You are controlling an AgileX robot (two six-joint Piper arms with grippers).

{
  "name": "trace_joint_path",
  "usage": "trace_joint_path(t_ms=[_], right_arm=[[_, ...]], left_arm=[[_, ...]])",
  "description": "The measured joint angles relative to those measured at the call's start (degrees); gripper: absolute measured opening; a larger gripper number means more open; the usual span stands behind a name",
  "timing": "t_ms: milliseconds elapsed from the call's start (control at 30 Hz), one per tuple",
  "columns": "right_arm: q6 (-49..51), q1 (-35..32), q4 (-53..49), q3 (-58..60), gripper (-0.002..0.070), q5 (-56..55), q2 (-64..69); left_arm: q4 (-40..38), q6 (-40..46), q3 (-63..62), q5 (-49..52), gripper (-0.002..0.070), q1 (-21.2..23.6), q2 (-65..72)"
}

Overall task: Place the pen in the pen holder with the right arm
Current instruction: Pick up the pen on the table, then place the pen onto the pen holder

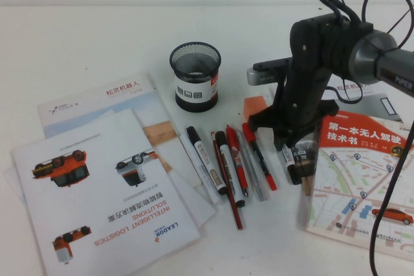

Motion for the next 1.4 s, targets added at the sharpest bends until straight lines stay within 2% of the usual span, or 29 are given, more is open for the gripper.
trace_joint_path(t_ms=[300, 500, 600, 733, 933, 1067, 1200, 1400], right_arm=[[0.00, 0.00, 0.76, 0.41, 0.0092, -2.50, -7.25], [0.00, 0.00, 4.66, 10.98, 0.0092, -14.81, -19.63], [-0.37, 0.00, 7.99, 21.38, 0.0092, -30.00, -26.75], [0.39, 0.29, 8.64, 34.92, 0.0092, -56.38, -32.59], [15.10, 1.61, -12.42, 38.65, 0.0092, -89.97, -29.83], [17.89, 1.97, -19.18, 34.17, 0.0092, -106.11, -22.27], [18.23, 2.59, -20.90, 27.68, 0.0092, -108.81, -13.76], [18.25, 4.51, -21.54, 18.95, 0.0092, -104.13, -4.62]], left_arm=[[0.00, 0.00, 0.00, 0.00, -0.0003, 0.00, 0.00], [0.00, 0.00, 0.00, 0.00, -0.0003, 0.00, 0.00], [0.00, 0.00, 0.00, 0.00, -0.0003, 0.00, 0.00], [0.00, 0.00, 0.00, 0.00, -0.0002, 0.00, 0.00], [0.00, 0.00, 0.00, 0.00, -0.0002, 0.00, 0.00], [0.00, 0.00, 0.00, 0.00, -0.0002, 0.00, 0.00], [0.00, 0.00, 0.00, 0.00, -0.0002, 0.00, 0.00], [0.00, 0.00, 0.00, 0.00, -0.0002, 0.00, 0.00]])
